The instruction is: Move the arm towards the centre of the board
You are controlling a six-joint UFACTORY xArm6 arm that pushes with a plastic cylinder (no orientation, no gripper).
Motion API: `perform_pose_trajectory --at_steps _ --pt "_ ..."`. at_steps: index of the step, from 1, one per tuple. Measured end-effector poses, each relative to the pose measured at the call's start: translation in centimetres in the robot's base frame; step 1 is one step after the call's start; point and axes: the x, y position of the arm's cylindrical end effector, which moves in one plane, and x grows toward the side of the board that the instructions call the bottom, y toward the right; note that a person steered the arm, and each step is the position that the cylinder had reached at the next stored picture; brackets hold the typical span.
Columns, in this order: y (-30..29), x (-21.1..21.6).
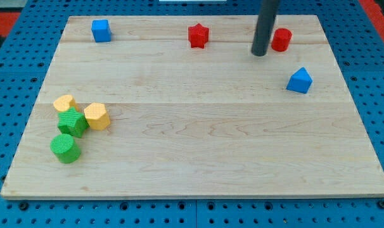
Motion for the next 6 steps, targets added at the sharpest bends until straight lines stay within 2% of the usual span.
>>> perform_pose_trajectory --at_steps 3,4,5,6 --pt "-7.7 0.0" --pt "-8.0 6.2" --pt "-12.7 11.1" --pt "-14.4 15.0"
